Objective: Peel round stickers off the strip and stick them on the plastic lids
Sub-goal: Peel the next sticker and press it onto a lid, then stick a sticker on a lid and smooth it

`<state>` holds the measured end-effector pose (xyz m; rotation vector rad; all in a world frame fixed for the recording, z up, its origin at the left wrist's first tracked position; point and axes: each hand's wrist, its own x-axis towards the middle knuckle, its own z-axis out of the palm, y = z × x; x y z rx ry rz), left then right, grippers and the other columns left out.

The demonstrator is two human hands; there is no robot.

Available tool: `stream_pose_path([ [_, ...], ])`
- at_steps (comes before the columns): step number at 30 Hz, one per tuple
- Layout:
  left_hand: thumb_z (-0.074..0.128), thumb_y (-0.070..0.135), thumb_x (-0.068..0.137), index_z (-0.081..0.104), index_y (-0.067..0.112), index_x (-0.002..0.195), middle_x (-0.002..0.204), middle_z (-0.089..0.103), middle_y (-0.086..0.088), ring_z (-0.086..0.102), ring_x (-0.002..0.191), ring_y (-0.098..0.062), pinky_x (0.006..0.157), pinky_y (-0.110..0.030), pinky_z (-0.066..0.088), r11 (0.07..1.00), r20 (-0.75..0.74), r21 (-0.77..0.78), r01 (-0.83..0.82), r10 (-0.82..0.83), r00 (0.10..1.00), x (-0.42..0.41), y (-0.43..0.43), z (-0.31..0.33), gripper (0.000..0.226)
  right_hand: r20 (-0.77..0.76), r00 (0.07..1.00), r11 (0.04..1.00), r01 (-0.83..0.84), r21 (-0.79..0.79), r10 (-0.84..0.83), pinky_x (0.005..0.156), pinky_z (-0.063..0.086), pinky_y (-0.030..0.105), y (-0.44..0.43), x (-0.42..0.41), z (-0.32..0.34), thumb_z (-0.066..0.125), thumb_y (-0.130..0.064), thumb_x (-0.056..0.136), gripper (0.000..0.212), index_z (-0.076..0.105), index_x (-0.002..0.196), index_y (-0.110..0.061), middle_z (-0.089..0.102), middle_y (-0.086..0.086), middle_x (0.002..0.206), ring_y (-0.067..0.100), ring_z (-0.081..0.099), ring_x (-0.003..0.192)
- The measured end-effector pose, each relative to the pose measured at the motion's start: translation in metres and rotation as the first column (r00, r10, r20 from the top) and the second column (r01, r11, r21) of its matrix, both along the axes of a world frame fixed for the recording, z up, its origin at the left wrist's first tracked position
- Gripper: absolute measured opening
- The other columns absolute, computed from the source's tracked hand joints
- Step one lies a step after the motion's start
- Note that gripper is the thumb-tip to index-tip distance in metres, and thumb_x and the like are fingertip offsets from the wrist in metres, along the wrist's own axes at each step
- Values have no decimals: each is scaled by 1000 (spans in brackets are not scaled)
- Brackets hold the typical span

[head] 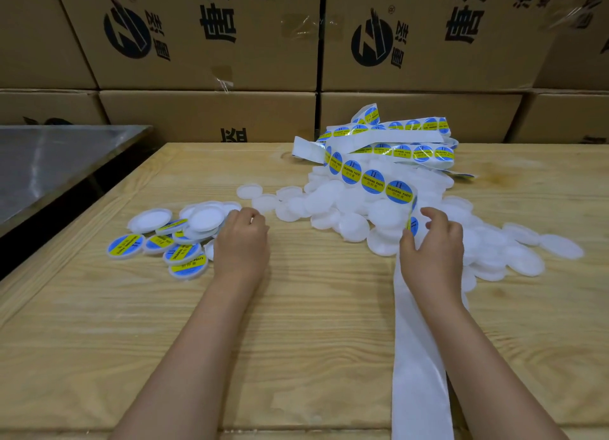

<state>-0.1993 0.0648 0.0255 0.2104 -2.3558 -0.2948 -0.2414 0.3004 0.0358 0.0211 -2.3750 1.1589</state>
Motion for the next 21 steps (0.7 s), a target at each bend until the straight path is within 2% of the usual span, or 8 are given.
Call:
stream_pose_path([
  [2,70,-20,57,61,-11,67,78,64,-24,61,70,-38,48,-37,46,996,69,-82,-28,33,997,-2,1,-3,16,22,999,999,-23,-35,24,77,33,28,2,-1,0,55,-10,89,42,48,131,-15,50,16,119,30,51,106],
  [6,53,-7,78,59,-5,88,102,59,-17,49,97,-34,62,-37,31,985,248,-45,-169,175,953,-8,-3,-9,12,125,988,988,-67,-139,85,75,31,25,5,-5,0,55,-8,87,47,48,131,-24,57,7,115,23,52,94],
  [9,50,-1,80,57,2,101,107,55,-13,47,101,-32,63,-36,33,966,293,-57,-253,258,921,-8,-7,-12,23,163,980,972,-75,-221,112,76,34,23,6,-8,0,56,-4,84,53,50,131,-28,57,-3,113,17,52,89],
  [13,55,2,79,58,2,109,106,59,-16,50,98,-35,69,-39,38,961,233,-57,-271,277,932,-8,-7,-12,31,179,973,951,-89,-296,147,89,39,26,7,-10,-2,53,-3,83,53,52,132,-22,58,-4,125,18,53,112],
  [15,64,-1,73,63,-4,101,101,63,-21,57,89,-38,71,-42,43,981,118,-50,-189,194,974,-7,-3,-11,29,175,972,934,-88,-347,157,92,40,28,7,-11,-2,50,-1,83,51,55,129,-21,59,-1,126,18,53,115],
  [17,71,-1,68,66,-4,95,95,67,-20,62,81,-38,71,-43,45,997,-10,-50,-55,54,998,-8,7,-8,27,162,973,912,-89,-401,166,87,41,26,7,-11,0,49,1,82,49,59,124,-22,62,1,122,15,55,111],
  [19,67,5,74,68,-1,96,94,70,-16,65,82,-34,76,-40,41,994,-59,-25,104,-105,993,-7,23,-6,24,142,973,900,-108,-422,184,81,40,25,7,-10,2,50,2,81,47,61,116,-28,64,1,117,14,57,99],
  [21,60,11,79,68,1,102,98,70,-12,65,89,-31,81,-39,44,968,-75,45,245,-242,967,-5,43,-5,26,128,965,893,-155,-424,228,77,40,26,7,-8,3,51,4,79,52,59,112,-35,65,2,112,14,55,89],
])
